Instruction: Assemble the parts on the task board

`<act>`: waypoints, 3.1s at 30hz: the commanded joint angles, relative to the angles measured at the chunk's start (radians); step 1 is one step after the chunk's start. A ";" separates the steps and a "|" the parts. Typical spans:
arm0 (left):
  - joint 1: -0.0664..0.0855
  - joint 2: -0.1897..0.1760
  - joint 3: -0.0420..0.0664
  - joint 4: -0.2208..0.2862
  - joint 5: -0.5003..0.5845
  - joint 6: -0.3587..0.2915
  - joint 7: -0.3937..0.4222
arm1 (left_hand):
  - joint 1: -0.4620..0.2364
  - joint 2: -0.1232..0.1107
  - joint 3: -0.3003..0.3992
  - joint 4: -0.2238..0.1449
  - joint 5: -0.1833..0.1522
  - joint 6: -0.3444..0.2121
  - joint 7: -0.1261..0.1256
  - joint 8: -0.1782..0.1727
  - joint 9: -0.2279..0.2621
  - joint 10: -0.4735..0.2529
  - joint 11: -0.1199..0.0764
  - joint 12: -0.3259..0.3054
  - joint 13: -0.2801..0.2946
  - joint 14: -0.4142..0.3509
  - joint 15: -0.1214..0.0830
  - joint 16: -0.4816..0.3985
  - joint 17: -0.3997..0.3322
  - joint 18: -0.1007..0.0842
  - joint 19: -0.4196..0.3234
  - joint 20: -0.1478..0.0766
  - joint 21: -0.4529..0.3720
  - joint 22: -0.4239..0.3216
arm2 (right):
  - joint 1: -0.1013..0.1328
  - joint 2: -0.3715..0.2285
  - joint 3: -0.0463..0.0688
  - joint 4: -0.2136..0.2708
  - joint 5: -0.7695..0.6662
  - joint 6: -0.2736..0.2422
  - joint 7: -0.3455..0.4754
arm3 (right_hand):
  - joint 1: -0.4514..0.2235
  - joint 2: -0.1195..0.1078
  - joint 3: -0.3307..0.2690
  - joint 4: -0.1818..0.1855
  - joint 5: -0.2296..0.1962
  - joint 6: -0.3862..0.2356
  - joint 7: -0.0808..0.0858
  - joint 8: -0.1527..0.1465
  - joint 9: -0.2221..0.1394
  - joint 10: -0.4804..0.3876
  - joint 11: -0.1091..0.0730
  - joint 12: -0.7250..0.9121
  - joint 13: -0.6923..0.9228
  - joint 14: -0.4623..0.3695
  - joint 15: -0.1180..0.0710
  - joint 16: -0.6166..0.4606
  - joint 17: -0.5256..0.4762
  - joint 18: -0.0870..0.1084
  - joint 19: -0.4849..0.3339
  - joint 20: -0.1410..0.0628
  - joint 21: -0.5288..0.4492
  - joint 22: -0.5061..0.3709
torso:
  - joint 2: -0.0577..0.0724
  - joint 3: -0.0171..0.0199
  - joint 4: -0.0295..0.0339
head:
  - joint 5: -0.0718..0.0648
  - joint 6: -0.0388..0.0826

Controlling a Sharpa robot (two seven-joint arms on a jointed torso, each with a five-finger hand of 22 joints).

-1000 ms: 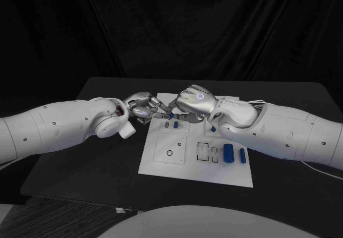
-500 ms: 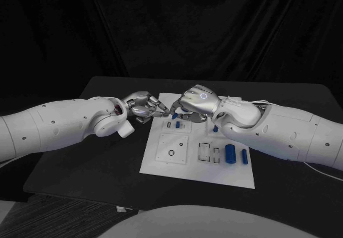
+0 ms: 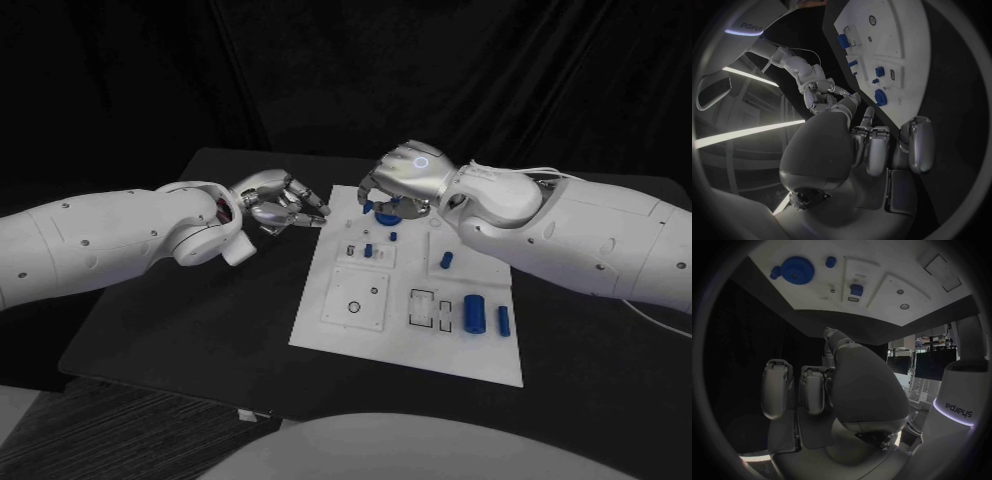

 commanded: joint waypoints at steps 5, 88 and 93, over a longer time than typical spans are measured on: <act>0.038 -0.020 0.001 0.046 -0.226 -0.142 0.024 | -0.019 -0.001 -0.070 0.044 0.015 -0.016 -0.011 0.024 -0.011 -0.103 0.009 -0.195 0.018 0.081 0.005 -0.033 0.229 0.069 -0.079 -0.005 -0.104 0.175 | 0.031 0.030 0.001 -0.064 -0.179 0.088 -0.030 | -0.037 0.019 0.010 -0.005 0.027 0.031 0.007 0.061 0.103 0.102 -0.001 -0.012 0.252 0.095 -0.003 0.006 0.200 -0.013 0.050 -0.007 0.027 0.240 | 0.004 -0.0091 0.0109 | 0.011 0.000; 0.112 -0.072 0.001 0.150 -0.337 -0.128 -0.045 | 0.006 0.026 -0.046 0.112 0.038 0.029 -0.023 0.060 -0.013 -0.145 -0.003 -0.288 -0.076 0.041 -0.006 -0.088 0.171 0.074 -0.093 -0.015 -0.138 0.168 | -0.034 0.161 0.001 -0.237 -0.341 0.216 -0.093 | -0.076 0.021 0.019 -0.026 -0.022 0.021 -0.004 0.031 0.130 0.102 -0.001 -0.012 0.252 0.104 0.008 0.026 0.248 -0.022 0.070 0.010 0.064 0.253 | 0.033 -0.0550 0.1430 | -0.115 0.000; 0.112 -0.070 0.001 0.149 -0.337 -0.127 -0.045 | 0.008 0.026 -0.045 0.112 0.038 0.030 -0.023 0.061 -0.013 -0.145 -0.003 -0.289 -0.077 0.040 -0.006 -0.088 0.170 0.074 -0.093 -0.015 -0.138 0.168 | -0.037 0.163 0.001 -0.239 -0.341 0.223 -0.091 | -0.077 0.022 0.019 -0.027 -0.022 0.021 -0.004 0.030 0.130 0.102 -0.001 -0.012 0.252 0.104 0.008 0.026 0.245 -0.022 0.069 0.010 0.063 0.252 | 0.033 -0.0545 0.1447 | -0.115 0.000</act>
